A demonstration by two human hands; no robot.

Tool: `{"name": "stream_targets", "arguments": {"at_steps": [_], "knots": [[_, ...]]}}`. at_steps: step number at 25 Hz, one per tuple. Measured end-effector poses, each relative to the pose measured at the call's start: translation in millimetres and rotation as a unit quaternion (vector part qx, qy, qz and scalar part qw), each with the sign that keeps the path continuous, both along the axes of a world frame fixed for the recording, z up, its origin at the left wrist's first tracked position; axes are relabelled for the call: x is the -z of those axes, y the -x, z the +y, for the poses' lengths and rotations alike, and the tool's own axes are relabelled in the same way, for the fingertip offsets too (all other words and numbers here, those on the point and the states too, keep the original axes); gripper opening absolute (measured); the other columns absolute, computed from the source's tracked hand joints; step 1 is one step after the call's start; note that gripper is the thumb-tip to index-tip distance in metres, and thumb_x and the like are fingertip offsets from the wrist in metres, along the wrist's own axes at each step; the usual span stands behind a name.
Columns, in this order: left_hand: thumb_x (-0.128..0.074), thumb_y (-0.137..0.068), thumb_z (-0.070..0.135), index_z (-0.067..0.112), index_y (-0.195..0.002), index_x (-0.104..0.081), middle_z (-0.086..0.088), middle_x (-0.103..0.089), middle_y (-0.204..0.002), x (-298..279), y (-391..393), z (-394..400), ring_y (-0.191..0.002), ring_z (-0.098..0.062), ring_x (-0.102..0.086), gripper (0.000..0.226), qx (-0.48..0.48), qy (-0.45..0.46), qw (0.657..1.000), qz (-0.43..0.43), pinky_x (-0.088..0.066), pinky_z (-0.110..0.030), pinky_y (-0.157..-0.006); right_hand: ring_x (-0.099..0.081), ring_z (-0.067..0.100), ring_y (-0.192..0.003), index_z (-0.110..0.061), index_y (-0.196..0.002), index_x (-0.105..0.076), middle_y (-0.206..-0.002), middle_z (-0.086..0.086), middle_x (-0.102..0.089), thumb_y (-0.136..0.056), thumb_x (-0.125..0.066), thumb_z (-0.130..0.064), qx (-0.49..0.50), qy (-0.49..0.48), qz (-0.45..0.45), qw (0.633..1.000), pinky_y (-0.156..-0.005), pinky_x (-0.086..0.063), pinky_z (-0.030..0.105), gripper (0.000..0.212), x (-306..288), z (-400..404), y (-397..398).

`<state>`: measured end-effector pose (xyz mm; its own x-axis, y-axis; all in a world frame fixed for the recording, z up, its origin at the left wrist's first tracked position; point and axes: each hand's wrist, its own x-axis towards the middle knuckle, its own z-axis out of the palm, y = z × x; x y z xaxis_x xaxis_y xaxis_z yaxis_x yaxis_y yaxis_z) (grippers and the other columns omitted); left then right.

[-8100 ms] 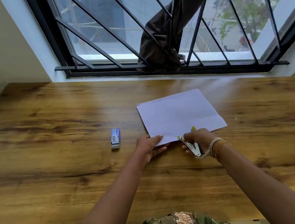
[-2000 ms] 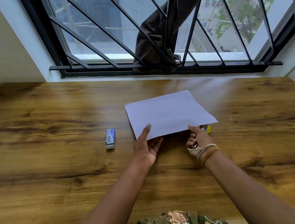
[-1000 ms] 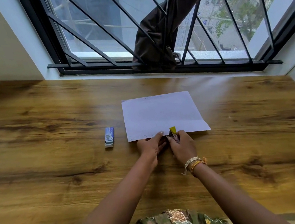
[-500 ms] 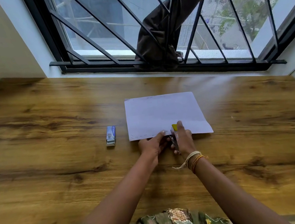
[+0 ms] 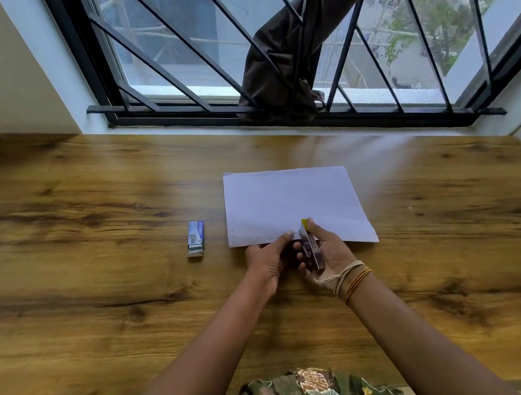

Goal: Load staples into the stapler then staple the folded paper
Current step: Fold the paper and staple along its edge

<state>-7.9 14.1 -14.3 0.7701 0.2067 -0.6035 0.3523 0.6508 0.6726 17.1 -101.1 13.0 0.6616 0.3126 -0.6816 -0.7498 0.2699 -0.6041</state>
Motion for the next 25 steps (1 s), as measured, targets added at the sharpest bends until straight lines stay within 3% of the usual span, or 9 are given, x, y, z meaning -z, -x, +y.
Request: {"name": "stream_targets", "arguments": {"at_steps": [3, 6, 7, 14, 18, 25], "knots": [[-0.082, -0.068, 0.007, -0.004, -0.097, -0.061, -0.017, -0.07, -0.093, 3, -2, -1, -0.085, -0.029, -0.069, 0.037, -0.025, -0.009, 1.0, 0.016, -0.059, -0.043, -0.08, -0.06, 0.01, -0.054, -0.013, -0.097, -0.065, -0.076, 0.0, -0.065, -0.082, -0.061, -0.054, 0.006, 0.003, 0.001, 1.0, -0.046, -0.049, 0.021, 0.044, 5, -1, 3], [-0.092, -0.047, 0.025, -0.007, -0.109, -0.059, -0.021, -0.07, -0.102, 2, -2, -1, -0.094, -0.033, -0.07, 0.077, -0.032, -0.002, 0.999, 0.03, -0.058, -0.048, -0.083, -0.062, 0.01, -0.054, -0.011, -0.105, -0.063, -0.077, 0.001, -0.064, -0.082, -0.066, -0.048, 0.034, 0.004, 0.005, 0.999, -0.044, -0.05, 0.022, 0.043, 6, 2, 8], [-0.092, -0.045, 0.027, -0.007, -0.11, -0.059, -0.021, -0.07, -0.103, 2, -2, 0, -0.094, -0.034, -0.07, 0.081, -0.03, 0.002, 0.999, 0.031, -0.058, -0.048, -0.083, -0.062, 0.01, -0.054, -0.01, -0.105, -0.062, -0.075, 0.001, -0.063, -0.082, -0.066, -0.046, 0.04, 0.01, 0.004, 0.999, -0.043, -0.05, 0.022, 0.043, 5, 3, 8], [-0.078, -0.073, 0.005, -0.007, -0.102, -0.065, -0.019, -0.071, -0.095, -1, -4, 2, -0.081, -0.026, -0.07, 0.034, -0.009, 0.027, 0.999, 0.019, -0.059, -0.039, -0.077, -0.061, 0.013, -0.063, -0.004, -0.096, -0.064, -0.073, 0.004, -0.064, -0.081, -0.068, -0.04, 0.05, 0.085, -0.028, 0.995, -0.041, -0.046, 0.022, 0.039, 6, 5, 2], [-0.075, -0.077, 0.003, -0.006, -0.105, -0.064, -0.018, -0.07, -0.093, -2, -5, 2, -0.079, -0.026, -0.068, 0.031, 0.008, 0.028, 0.999, 0.014, -0.06, -0.036, -0.077, -0.06, 0.013, -0.062, -0.005, -0.092, -0.063, -0.072, 0.004, -0.063, -0.083, -0.067, -0.038, 0.042, 0.094, -0.031, 0.994, -0.041, -0.045, 0.021, 0.034, 7, 4, -2], [-0.073, -0.079, 0.003, 0.001, -0.091, -0.064, -0.019, -0.068, -0.092, -3, -6, 1, -0.072, -0.024, -0.066, 0.014, 0.019, 0.017, 0.999, 0.022, -0.06, -0.033, -0.069, -0.058, 0.013, -0.052, -0.002, -0.088, -0.064, -0.069, 0.007, -0.063, -0.086, -0.066, -0.027, 0.07, 0.096, -0.017, 0.993, -0.041, -0.043, 0.021, 0.025, 6, 6, -6]]}}
